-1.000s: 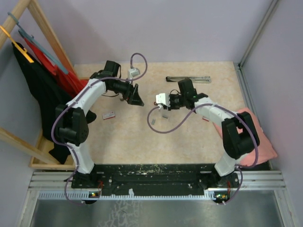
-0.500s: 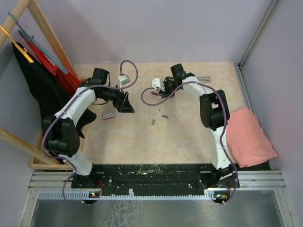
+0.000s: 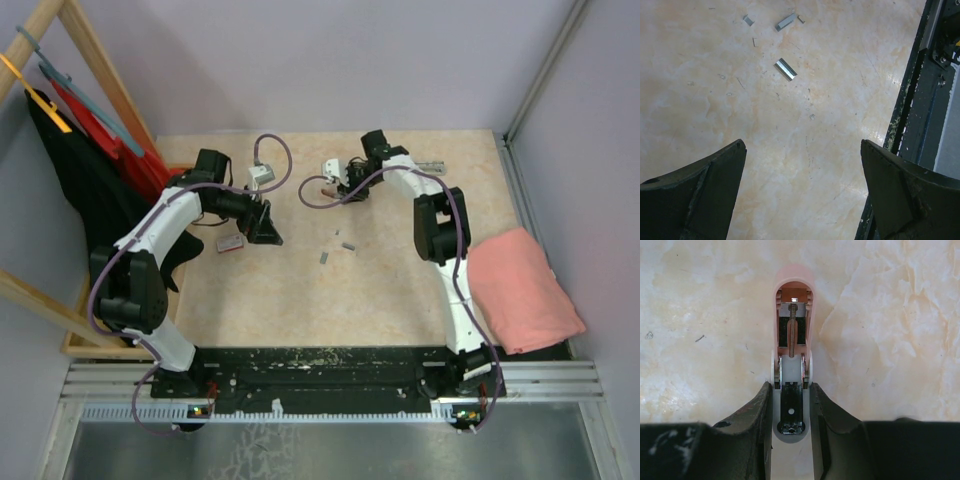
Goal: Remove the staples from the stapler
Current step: Place the stapler at the center of the board.
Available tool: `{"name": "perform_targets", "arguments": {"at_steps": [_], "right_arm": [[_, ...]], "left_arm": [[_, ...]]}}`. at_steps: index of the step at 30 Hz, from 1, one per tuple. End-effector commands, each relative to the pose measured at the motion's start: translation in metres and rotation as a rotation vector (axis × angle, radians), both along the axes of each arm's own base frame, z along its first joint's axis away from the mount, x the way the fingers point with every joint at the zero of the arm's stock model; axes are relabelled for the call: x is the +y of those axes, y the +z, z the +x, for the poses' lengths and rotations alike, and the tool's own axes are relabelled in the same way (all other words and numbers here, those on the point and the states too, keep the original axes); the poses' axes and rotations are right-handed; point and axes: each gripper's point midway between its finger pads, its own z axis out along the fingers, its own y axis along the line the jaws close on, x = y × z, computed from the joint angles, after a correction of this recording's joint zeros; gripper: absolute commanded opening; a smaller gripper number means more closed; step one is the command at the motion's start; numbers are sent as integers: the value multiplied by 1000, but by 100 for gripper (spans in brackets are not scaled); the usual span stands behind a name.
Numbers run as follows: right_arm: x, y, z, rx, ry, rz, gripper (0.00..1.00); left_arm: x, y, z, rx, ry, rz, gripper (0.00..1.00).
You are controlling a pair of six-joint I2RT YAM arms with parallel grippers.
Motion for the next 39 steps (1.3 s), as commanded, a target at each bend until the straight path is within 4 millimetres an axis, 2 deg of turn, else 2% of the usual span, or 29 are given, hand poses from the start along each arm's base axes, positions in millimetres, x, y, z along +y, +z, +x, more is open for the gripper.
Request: {"name": "perform_targets", "arguments": {"at_steps": [1, 6, 16, 26, 30, 34, 39], "right_arm": [[9, 11, 5, -7, 39, 66, 14], [15, 2, 8, 27, 30, 89, 18], [16, -12, 11, 55, 11, 89, 33], [16, -8, 13, 57, -9, 91, 44], [16, 2, 16, 47, -27, 101, 47], [16, 21, 21, 33, -76, 116, 51], [11, 64, 26, 4, -190, 148, 56]], "left_arm": [[1, 7, -7, -26, -19, -21, 99], [0, 7, -7, -19, -23, -28, 99], [0, 7, -8, -18, -23, -33, 99], [-1, 8, -8, -17, -23, -37, 99], [0, 7, -5, -17, -7, -25, 99], [6, 6, 20, -61, 90, 26, 99], [23, 2, 69, -137, 273, 134, 99]]}}
